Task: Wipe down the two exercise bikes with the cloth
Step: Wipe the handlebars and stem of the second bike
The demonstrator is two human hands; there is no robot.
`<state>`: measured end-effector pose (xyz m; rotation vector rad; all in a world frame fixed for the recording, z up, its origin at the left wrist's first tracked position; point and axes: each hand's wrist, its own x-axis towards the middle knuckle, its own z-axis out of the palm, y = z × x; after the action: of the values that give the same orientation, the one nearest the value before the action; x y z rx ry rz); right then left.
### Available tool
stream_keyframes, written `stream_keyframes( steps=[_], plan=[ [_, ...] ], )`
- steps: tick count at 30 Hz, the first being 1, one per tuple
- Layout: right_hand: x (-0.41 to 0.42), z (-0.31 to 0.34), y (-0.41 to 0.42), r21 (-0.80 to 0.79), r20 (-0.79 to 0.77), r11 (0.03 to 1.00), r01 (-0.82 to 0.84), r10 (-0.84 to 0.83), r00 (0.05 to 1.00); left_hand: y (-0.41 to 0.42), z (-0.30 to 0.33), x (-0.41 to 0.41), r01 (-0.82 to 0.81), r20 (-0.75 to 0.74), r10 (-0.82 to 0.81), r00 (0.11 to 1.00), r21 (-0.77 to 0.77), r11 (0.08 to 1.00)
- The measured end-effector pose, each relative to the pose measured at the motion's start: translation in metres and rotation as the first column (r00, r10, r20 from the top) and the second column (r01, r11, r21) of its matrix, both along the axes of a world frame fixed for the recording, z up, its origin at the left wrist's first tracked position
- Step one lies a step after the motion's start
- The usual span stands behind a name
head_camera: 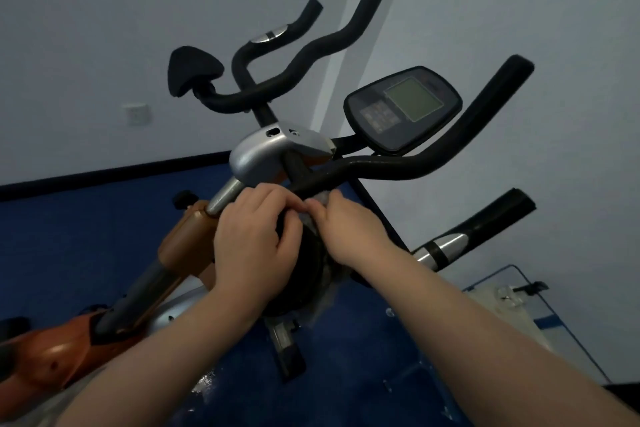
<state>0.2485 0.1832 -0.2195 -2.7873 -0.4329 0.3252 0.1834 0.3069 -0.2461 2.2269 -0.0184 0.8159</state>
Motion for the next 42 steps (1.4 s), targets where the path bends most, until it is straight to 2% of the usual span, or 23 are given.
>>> stream_keyframes(
  steps=[2,5,7,10,12,14,16,18,20,22,23,25,27,28,30,32,33,35,37,40,42],
  plan=[
    [-0.010,-0.005,-0.003,-0.022,0.079,0.999,0.026,-0.024,0.997,0.001,-0.001,0.001,-0.012,0.002,0.012,1.000,0.008,1.000],
    [-0.045,-0.002,-0.033,-0.233,0.257,0.967,-0.099,0.160,0.953,0.002,-0.002,0.002,-0.038,-0.014,0.038,0.999,-0.002,0.999],
    [-0.052,0.000,-0.046,-0.296,0.273,0.942,-0.160,0.244,0.930,0.001,-0.003,0.002,-0.063,-0.036,0.062,0.997,-0.016,0.998],
    [-0.027,0.004,-0.027,-0.244,0.183,0.963,-0.111,0.158,0.970,0.000,-0.004,0.000,-0.102,-0.072,0.100,0.992,-0.025,0.994],
    [-0.011,0.002,-0.010,-0.098,0.114,0.993,-0.069,0.080,0.990,-0.001,-0.005,0.000,-0.129,-0.086,0.125,0.988,-0.036,0.991],
    [-0.010,-0.001,-0.008,-0.012,0.125,0.997,-0.073,0.074,0.989,-0.001,-0.005,0.000,-0.152,-0.094,0.146,0.985,-0.061,0.986],
    [-0.020,0.001,-0.025,-0.086,0.216,0.988,-0.127,0.143,0.966,-0.001,-0.003,0.000,-0.160,-0.111,0.150,0.982,-0.094,0.983],
    [-0.030,0.009,-0.047,-0.153,0.244,0.971,-0.185,0.218,0.945,-0.002,-0.002,0.001,-0.168,-0.127,0.153,0.980,-0.120,0.978],
    [-0.031,0.024,-0.063,-0.076,0.180,0.975,-0.210,0.221,0.959,-0.002,-0.001,0.001,-0.168,-0.135,0.151,0.979,-0.125,0.978],
    [-0.023,0.044,-0.068,0.100,0.132,0.980,-0.173,0.159,0.978,-0.002,-0.001,0.000,-0.164,-0.133,0.147,0.980,-0.123,0.979],
    [-0.016,0.052,-0.067,0.195,0.173,0.969,-0.149,0.116,0.978,-0.002,-0.001,0.000,-0.162,-0.131,0.146,0.981,-0.125,0.979],
    [0.001,0.065,-0.057,0.364,0.347,0.925,-0.109,-0.026,0.938,-0.001,0.000,-0.001,-0.152,-0.129,0.134,0.982,-0.135,0.979],
    [0.017,0.078,-0.040,0.490,0.510,0.861,-0.135,-0.158,0.845,0.000,-0.001,-0.002,-0.143,-0.139,0.121,0.983,-0.155,0.978],
    [0.023,0.081,-0.030,0.502,0.569,0.849,-0.166,-0.179,0.803,0.000,-0.001,-0.003,-0.144,-0.144,0.119,0.982,-0.178,0.973],
    [0.031,0.074,-0.014,0.432,0.602,0.880,-0.199,-0.118,0.790,0.000,-0.002,-0.004,-0.150,-0.143,0.116,0.983,-0.252,0.956],
    [0.034,0.055,-0.003,0.282,0.525,0.948,-0.147,-0.024,0.851,0.002,-0.004,-0.003,-0.149,-0.140,0.107,0.984,-0.332,0.931],
    [0.034,0.045,-0.003,0.193,0.531,0.973,-0.125,0.004,0.847,0.003,-0.005,-0.002,-0.145,-0.140,0.101,0.985,-0.358,0.922],
    [0.033,0.034,-0.007,0.022,0.668,0.994,-0.106,0.065,0.741,0.005,-0.006,-0.001,-0.131,-0.133,0.085,0.988,-0.389,0.912],
    [0.034,0.034,-0.011,0.000,0.753,0.989,-0.151,0.099,0.651,0.006,-0.007,-0.001,-0.107,-0.127,0.061,0.990,-0.399,0.911],
    [0.031,0.031,-0.014,0.070,0.695,0.951,-0.301,0.170,0.699,0.008,-0.009,0.001,-0.077,-0.141,0.024,0.990,-0.385,0.920],
    [0.024,0.024,-0.018,0.035,0.631,0.946,-0.323,0.229,0.741,0.009,-0.009,0.001,-0.076,-0.149,0.019,0.989,-0.387,0.919]
  ],
)
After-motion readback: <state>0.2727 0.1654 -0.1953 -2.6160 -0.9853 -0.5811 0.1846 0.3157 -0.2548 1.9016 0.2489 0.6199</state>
